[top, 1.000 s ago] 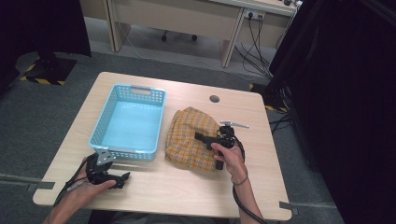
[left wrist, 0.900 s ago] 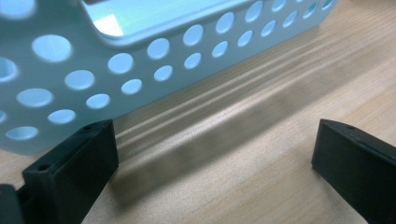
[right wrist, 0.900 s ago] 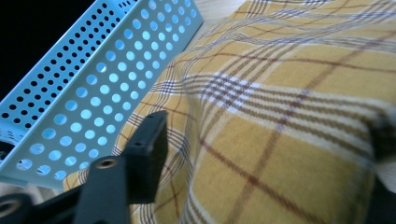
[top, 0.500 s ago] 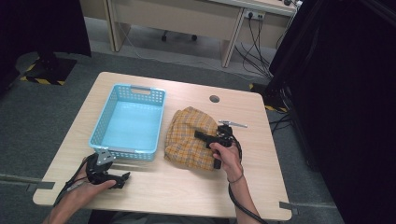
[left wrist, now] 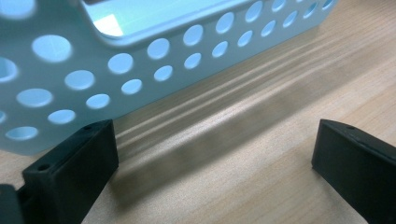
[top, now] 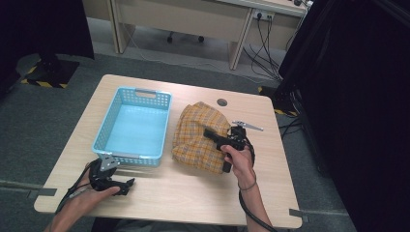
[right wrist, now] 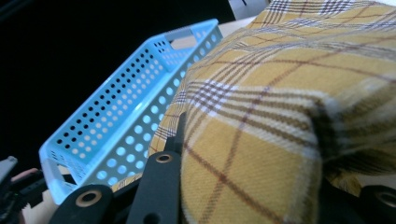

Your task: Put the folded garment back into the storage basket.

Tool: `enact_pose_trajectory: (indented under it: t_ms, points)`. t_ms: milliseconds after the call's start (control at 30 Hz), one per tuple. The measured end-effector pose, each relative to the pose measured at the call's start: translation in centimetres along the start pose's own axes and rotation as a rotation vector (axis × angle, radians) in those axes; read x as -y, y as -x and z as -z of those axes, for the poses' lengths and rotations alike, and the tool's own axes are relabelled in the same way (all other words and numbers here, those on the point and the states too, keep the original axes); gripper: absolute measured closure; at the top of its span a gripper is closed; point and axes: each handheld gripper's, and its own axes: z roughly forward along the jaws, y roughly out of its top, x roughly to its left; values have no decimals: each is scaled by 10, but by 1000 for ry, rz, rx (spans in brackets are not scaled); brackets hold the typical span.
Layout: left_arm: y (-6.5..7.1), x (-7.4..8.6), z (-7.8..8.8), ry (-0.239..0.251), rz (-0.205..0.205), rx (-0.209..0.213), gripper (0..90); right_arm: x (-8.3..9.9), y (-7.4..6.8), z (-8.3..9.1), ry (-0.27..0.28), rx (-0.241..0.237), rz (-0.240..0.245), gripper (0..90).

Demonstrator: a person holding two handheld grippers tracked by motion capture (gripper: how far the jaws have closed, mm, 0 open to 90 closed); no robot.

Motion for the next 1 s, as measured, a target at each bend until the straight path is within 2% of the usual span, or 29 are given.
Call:
enact_pose_trajectory:
  t_ms: [400, 733, 1000]
  points:
    - [0, 0, 0, 0, 0, 0, 0, -10, -11, 11, 49, -32, 8, 720]
    - [0, 0, 0, 0, 0, 0, 0, -15, -13, 11, 45, -39, -1, 719]
    - [0, 0, 0, 0, 0, -1, 0, -22, -20, 10, 38, -48, 7, 718]
